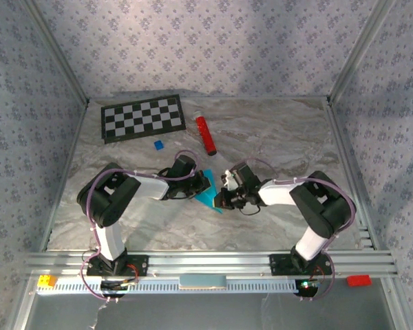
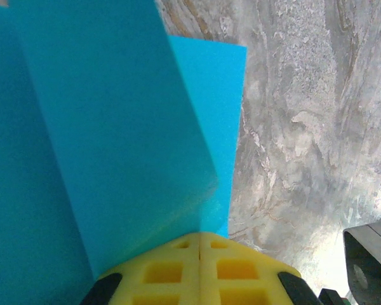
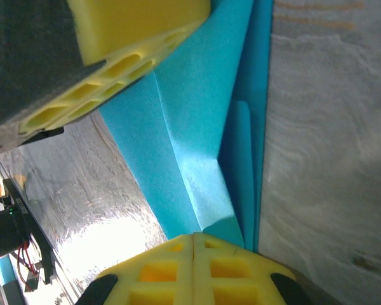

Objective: Fold a paper plane with a square sheet of paper (pick it up from the middle)
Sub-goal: Fourth fold the wing at the center of the table.

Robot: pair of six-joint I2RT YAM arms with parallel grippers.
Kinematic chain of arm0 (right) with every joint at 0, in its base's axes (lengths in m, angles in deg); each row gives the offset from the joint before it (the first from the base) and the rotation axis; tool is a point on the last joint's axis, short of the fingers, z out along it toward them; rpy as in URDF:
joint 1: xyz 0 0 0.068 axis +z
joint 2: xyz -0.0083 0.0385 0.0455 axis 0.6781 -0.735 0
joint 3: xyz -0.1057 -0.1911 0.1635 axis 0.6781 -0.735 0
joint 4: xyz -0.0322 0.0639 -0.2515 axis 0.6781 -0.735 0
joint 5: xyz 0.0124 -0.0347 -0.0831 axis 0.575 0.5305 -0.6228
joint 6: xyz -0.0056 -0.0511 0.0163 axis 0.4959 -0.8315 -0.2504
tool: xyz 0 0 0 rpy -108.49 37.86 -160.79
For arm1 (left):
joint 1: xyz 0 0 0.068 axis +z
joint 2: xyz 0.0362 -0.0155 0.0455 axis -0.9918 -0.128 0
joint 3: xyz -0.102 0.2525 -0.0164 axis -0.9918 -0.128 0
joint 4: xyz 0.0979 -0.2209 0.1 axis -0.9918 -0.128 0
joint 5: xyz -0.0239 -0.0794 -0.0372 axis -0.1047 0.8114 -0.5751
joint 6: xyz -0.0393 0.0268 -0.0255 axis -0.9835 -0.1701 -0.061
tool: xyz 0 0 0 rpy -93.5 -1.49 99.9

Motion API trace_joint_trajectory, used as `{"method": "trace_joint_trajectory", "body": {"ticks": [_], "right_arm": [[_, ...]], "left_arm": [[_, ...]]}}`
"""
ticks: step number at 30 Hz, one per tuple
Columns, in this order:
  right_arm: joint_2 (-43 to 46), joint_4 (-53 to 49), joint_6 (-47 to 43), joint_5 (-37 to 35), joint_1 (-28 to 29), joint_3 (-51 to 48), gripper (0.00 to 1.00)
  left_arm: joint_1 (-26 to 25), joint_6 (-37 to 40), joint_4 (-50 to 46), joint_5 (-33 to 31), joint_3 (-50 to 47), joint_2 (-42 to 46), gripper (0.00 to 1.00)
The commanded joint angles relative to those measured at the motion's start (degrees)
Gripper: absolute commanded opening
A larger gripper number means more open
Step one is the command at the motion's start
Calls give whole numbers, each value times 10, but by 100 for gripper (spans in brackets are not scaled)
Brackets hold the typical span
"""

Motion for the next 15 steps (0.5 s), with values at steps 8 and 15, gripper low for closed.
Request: {"method": "trace_joint_trajectory", "body": {"ticks": [8, 15], "right_arm": [[50, -64, 8, -3, 2, -64, 1], [103, -96, 9, -8, 2, -89, 1]], "left_arm": [[5, 9, -77, -37, -16, -28, 0], [6, 5, -67, -35, -23, -27, 0]]}}
